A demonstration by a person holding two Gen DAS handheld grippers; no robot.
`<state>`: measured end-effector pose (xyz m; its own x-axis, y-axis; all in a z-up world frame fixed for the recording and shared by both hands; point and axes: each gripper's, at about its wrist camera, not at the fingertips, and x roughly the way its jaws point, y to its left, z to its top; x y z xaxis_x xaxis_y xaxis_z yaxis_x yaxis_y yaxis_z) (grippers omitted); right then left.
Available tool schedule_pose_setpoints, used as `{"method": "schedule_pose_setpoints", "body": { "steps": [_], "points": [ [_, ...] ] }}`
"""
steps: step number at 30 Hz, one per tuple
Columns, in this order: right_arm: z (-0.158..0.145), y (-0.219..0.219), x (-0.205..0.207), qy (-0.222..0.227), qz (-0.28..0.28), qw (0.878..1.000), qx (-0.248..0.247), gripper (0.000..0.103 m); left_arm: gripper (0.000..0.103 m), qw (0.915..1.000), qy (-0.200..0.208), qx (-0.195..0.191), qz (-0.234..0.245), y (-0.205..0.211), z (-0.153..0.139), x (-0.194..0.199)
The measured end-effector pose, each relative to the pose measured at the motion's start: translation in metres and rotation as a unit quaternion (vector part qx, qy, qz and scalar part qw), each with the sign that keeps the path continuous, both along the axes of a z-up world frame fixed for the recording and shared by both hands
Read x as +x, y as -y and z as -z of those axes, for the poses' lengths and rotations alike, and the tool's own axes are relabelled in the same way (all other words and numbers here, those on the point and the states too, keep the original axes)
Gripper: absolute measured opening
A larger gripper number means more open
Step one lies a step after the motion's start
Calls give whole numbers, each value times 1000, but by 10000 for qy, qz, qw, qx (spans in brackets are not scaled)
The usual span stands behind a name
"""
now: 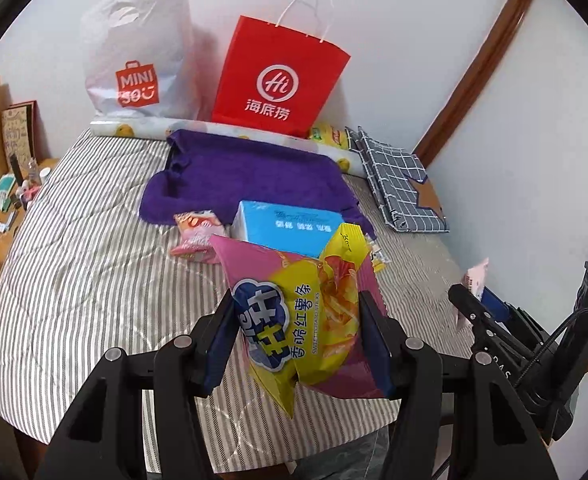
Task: Organize snacks
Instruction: 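Carry the chip bag in the left tool while the right carries the biscuit packet toward the purple towel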
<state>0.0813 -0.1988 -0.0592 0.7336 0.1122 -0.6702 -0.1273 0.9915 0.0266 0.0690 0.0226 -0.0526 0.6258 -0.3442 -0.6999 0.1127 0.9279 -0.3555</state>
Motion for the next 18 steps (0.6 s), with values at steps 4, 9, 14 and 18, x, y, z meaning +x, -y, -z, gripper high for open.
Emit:
{"method": "schedule_pose_setpoints", "body": {
  "steps": [4,9,14,18],
  "points": [
    [-7,-4,13,19,-32,10000,7,38,57,10000,36,12,57,3,-9,11],
    [-13,-9,34,1,-79,10000,29,38,57,9999,54,14,93,4,-18,32],
    [-17,-14,56,-1,-100,9999,9,38,57,9998,8,-18,192,6,-22,57],
    [-20,-19,76,11,-111,9999,-37,38,57,9996,3,6,271,9,-24,77]
  ]
}}
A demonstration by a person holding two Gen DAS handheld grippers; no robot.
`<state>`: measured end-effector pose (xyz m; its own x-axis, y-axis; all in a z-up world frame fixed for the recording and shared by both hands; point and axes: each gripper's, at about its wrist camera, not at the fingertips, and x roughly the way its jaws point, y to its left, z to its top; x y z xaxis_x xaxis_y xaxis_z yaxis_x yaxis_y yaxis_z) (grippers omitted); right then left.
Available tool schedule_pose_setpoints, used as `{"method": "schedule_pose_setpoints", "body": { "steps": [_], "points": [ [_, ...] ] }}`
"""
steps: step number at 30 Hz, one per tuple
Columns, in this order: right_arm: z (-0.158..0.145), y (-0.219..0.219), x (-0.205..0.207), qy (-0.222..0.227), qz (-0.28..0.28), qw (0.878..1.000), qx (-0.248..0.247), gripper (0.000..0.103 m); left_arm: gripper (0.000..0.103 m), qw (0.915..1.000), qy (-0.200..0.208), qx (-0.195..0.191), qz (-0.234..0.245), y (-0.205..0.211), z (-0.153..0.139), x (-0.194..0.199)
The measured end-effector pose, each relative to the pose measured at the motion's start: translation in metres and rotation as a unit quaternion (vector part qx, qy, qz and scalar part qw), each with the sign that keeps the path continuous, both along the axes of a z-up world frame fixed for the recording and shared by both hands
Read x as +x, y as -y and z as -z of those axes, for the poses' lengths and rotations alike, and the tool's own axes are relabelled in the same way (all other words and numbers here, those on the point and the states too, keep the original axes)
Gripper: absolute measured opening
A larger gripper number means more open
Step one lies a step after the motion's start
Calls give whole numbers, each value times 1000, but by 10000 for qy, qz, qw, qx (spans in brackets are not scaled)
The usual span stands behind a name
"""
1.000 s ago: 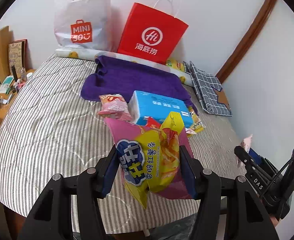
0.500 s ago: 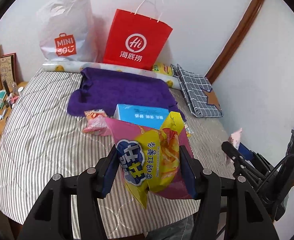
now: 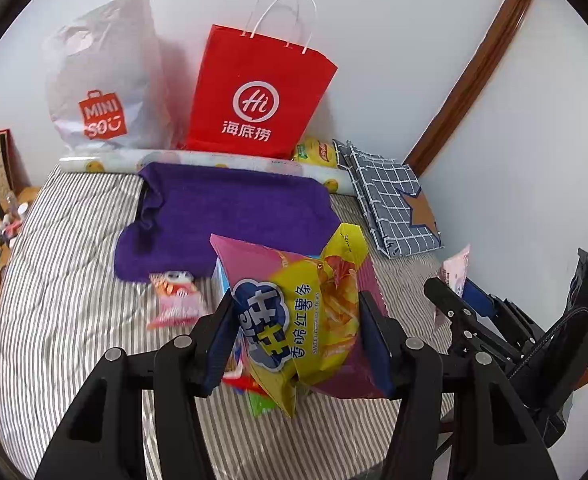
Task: Organize snacks
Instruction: 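Carry the chip bag in the left tool while the right carries the biscuit packet toward the purple towel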
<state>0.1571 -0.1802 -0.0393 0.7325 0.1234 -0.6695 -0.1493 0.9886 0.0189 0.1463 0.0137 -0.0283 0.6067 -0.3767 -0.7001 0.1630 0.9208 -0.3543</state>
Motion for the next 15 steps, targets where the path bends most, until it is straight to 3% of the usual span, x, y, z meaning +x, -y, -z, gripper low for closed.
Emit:
{"method": "schedule_pose_setpoints", "body": {
  "steps": [15],
  "points": [
    [20,-8,82,-125,-33,9998,-164,38,57,9998,-39,174,25,-3,12,81]
  ]
}}
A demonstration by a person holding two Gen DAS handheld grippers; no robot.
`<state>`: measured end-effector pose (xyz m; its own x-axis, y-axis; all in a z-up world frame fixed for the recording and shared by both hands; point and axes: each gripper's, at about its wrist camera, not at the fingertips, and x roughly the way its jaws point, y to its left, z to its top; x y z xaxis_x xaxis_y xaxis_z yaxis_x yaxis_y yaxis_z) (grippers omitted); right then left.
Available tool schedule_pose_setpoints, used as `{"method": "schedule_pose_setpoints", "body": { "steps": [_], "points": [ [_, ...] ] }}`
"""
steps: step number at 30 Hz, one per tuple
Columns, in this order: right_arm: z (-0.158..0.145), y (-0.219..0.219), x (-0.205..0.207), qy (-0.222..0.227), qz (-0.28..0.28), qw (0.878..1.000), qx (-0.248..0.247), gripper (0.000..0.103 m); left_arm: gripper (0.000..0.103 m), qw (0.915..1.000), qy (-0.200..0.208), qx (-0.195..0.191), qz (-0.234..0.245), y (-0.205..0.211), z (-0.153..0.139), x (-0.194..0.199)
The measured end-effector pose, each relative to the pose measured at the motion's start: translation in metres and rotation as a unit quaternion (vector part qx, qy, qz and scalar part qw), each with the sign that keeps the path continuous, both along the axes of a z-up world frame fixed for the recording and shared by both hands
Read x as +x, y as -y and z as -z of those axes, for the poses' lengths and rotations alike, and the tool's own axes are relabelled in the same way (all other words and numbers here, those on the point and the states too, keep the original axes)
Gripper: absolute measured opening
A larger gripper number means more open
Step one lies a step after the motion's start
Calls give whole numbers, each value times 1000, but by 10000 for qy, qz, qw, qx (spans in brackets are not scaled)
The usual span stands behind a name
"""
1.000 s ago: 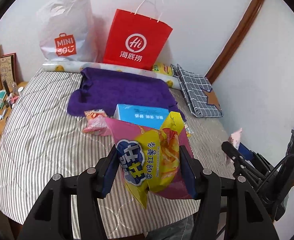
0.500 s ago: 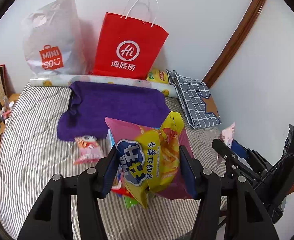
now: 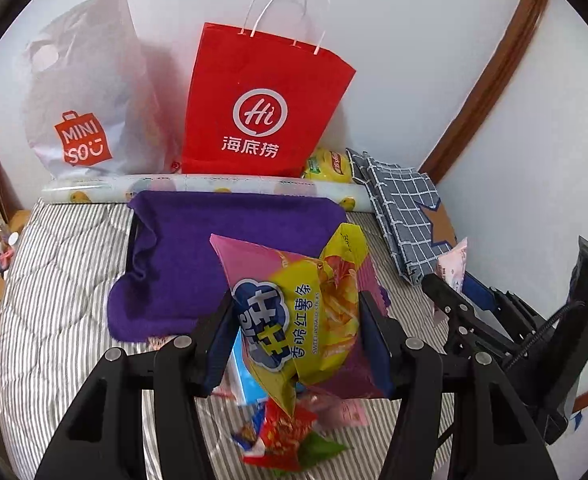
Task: Organize snacks
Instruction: 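Carry the chip bag in the left tool while the right carries the biscuit packet toward the purple towel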
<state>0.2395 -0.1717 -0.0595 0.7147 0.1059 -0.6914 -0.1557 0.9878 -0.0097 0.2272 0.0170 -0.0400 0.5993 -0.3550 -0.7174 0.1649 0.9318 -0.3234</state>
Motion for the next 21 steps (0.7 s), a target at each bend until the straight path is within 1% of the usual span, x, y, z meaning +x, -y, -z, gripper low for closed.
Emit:
{"method": "schedule_pose_setpoints", "body": {
  "steps": [7,11,17,21],
  "points": [
    [12,-3,39,-49,37,10000,-4,38,57,9998,-72,178,-25,-3,9,38],
    [15,-4,57,-41,60,10000,-10,38,57,9995,-53,304,-42,-5,11,59],
    [16,-5,86,10,79,10000,-20,38,57,9992,-91,379,-112,-13,16,90],
    [22,-4,106,44,123,9999,-101,38,57,9987,-212,421,-172,-23,30,112]
  ]
}}
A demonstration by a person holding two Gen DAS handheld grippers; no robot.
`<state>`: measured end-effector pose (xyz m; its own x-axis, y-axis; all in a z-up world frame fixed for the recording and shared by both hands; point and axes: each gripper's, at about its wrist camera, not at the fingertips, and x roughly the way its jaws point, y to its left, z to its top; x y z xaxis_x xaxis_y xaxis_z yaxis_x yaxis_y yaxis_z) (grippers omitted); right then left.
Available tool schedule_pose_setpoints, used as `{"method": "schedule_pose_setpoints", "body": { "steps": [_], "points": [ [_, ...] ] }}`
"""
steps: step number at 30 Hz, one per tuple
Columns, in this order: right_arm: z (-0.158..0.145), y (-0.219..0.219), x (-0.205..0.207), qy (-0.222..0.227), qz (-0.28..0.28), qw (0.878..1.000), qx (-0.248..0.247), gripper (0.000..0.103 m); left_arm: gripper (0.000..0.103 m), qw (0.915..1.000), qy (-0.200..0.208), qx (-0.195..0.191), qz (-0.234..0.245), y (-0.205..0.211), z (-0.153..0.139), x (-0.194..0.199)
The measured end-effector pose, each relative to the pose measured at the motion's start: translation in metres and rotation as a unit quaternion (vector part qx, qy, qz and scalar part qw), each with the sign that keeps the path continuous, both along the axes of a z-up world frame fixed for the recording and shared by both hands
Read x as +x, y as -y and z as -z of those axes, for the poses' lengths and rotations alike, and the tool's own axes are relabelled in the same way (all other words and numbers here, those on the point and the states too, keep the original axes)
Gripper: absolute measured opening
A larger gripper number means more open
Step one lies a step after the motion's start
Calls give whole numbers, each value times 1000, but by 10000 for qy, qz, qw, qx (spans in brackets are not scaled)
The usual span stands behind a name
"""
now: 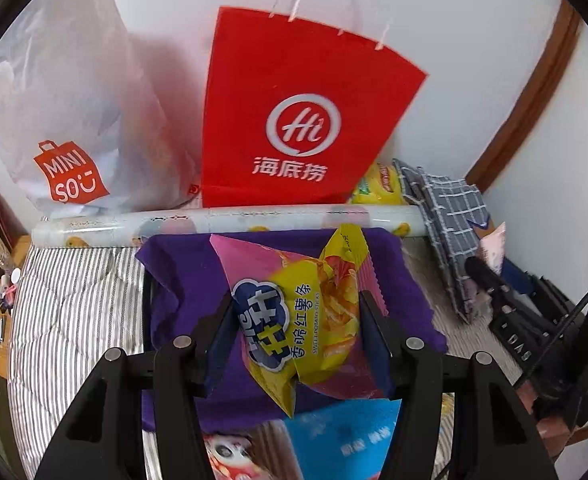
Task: Organize snacks
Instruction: 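Carry the chip bag in the left tool while the right carries the biscuit packet toward the purple towel, then open the left tool over the purple towel while the right releases the biscuit packet there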
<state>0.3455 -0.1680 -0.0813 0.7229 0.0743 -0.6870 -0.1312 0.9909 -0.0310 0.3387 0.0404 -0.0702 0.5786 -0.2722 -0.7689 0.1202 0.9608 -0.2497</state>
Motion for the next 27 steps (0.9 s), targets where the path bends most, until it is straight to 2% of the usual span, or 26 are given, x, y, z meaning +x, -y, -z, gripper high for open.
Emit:
{"method": "schedule_pose_setpoints", "body": {
  "steps": [13,19,27],
  "points": [
    [61,2,36,-559,2,9983,-176,38,57,9985,-520,69,-158,-18,59,46],
    [74,4,35,-694,10,9974,-196,38,57,9955,-887,247,-222,-17,81,56],
    [81,3,38,-870,-86,9961,-140,39,58,9938,-1032,375,-165,-8,92,55]
  ]
}}
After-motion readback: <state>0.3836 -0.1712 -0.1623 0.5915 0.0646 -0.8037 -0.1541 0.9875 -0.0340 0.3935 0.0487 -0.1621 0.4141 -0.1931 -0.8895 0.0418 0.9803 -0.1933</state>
